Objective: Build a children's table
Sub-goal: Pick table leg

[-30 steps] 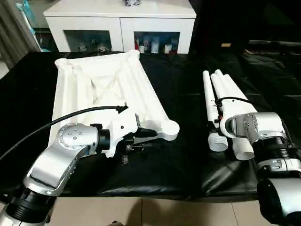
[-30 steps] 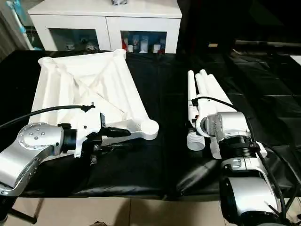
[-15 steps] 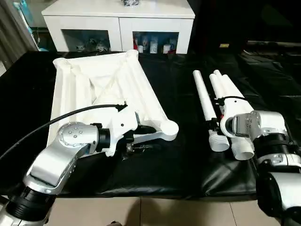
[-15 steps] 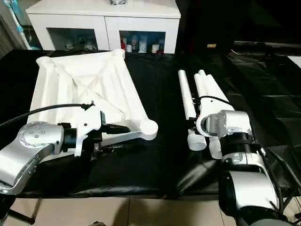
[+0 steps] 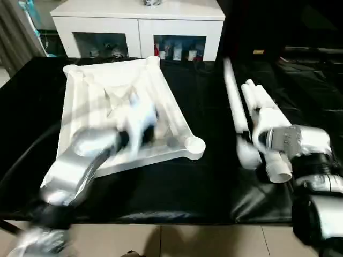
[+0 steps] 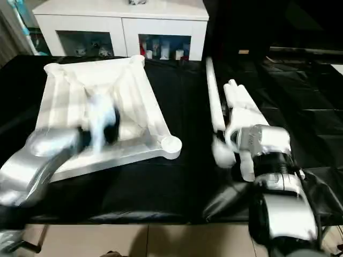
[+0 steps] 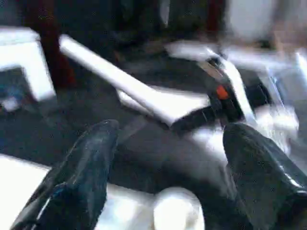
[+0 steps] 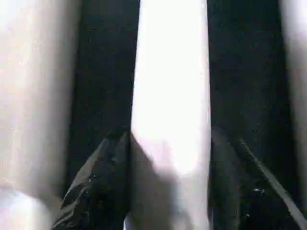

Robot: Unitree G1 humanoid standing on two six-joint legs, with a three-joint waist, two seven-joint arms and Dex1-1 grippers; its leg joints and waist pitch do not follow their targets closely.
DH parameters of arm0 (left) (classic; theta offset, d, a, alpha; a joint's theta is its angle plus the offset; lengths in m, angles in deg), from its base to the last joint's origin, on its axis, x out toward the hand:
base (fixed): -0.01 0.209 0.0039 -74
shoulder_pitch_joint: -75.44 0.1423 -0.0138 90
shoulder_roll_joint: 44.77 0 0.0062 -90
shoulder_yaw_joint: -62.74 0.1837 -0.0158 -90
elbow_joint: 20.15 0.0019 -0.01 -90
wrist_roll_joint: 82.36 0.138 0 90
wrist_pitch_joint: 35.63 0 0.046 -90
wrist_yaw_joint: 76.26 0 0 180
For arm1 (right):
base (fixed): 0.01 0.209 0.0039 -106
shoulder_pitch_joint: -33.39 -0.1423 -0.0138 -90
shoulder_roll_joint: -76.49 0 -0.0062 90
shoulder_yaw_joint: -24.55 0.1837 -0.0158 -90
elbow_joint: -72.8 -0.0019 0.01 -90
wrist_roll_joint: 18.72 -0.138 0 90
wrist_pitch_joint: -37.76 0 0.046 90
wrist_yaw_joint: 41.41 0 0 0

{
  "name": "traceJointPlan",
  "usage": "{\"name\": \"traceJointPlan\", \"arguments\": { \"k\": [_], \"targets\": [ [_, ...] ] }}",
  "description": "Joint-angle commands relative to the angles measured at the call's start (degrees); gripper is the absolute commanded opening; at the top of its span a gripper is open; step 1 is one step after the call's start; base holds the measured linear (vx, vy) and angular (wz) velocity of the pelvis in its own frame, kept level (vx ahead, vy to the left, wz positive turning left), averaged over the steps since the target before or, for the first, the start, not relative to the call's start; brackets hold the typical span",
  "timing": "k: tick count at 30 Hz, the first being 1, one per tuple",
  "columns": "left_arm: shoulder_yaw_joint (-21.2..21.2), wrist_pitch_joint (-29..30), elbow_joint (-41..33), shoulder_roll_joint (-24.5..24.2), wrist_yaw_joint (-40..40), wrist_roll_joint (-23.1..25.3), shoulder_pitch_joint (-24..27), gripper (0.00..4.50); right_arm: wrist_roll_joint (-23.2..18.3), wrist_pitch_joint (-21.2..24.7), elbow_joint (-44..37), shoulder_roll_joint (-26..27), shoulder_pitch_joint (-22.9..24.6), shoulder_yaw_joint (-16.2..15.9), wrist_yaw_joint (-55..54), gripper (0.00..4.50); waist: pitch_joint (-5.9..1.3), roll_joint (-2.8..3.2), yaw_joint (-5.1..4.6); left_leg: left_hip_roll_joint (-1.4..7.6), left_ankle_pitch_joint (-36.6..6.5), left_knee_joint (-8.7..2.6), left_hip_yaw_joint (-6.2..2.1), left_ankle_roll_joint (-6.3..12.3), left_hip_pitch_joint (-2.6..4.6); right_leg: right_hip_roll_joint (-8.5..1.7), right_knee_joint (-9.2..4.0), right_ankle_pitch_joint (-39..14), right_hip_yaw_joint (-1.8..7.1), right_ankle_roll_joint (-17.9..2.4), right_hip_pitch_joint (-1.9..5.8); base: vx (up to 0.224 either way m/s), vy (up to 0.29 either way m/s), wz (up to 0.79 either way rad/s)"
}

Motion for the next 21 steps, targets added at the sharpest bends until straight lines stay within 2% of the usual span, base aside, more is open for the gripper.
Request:
{"name": "traceJointPlan", "arguments": {
  "k": [1,4,7,9,11,14,18,21],
  "targets": [
    [-1.7,2.5,0.0,1.4,-2.2,-3.1,-0.7,4.24,-3.3,-2.4,-5.5,0.1,0.8,1.4,3.9,1.88,-4.48,-0.73,0.36,1.6,-1.8,-3.5,0.01,3.05,0.94,-1.5,-2.66,9.0,1.0,-16.4,3.45,0.0,0.0,0.0],
    [-5.0,6.7,0.0,7.0,-5.9,-8.4,-3.2,4.48,-11.0,-0.6,-13.6,1.6,3.4,3.5,11.7,1.88,-4.47,-0.86,0.65,1.84,-2.0,-3.31,0.12,5.37,1.0,-1.47,-2.78,8.9,1.0,-17.7,3.39,0.0,0.0,0.0],
    [-9.3,9.2,1.9,11.4,-10.4,-12.4,-7.0,4.5,-16.5,0.9,-20.5,1.9,6.6,3.3,17.8,1.88,-4.48,-0.85,0.85,1.99,-2.3,-3.33,-0.12,6.12,1.12,-1.51,-2.97,7.5,0.84,-18.1,3.23,0.0,0.0,0.0],
    [-10.6,9.5,2.6,12.3,-11.6,-13.3,-8.2,4.5,-17.3,1.0,-22.0,1.7,7.5,2.7,19.0,1.88,-4.27,-0.89,1.07,2.09,-3.5,-3.4,-0.15,5.81,1.21,-1.56,-3.25,5.4,0.82,-18.1,3.11,0.0,0.0,0.0],
    [-14.5,11.4,4.5,14.5,-14.4,-18.8,-12.0,4.5,-19.4,1.0,-26.3,0.8,10.2,0.9,22.8,1.88,-4.07,-1.08,1.22,1.97,-4.8,-3.55,-0.14,4.63,1.16,-1.65,-3.55,1.4,0.83,-17.1,3.13,0.0,0.0,0.0],
    [-16.4,12.5,5.7,15.6,-15.8,-21.4,-14.1,4.5,-21.2,2.0,-29.6,0.0,11.7,-0.1,25.3,1.88,-3.99,-1.15,1.29,1.91,-5.3,-3.71,-0.29,4.17,1.05,-1.67,-3.83,-1.4,0.76,-15.7,3.08,0.0,0.0,0.0],
    [-17.8,13.7,6.4,16.5,-17.2,-22.3,-15.3,4.5,-21.9,2.8,-31.7,-0.8,12.6,-0.9,26.5,1.88,-3.98,-0.98,1.35,1.94,-5.2,-3.69,-0.34,3.56,1.13,-1.65,-4.08,-2.4,0.8,-14.6,2.83,0.0,0.0,0.0],
    [-18.0,14.9,7.1,16.9,-18.4,-22.6,-15.5,4.5,-22.8,3.2,-33.5,-1.3,13.5,-1.7,27.1,1.88,-4.01,-0.83,1.45,1.86,-4.9,-3.69,-0.38,3.33,1.06,-1.64,-4.06,-1.9,0.79,-14.5,2.82,0.0,0.0,0.0]
  ]
}}
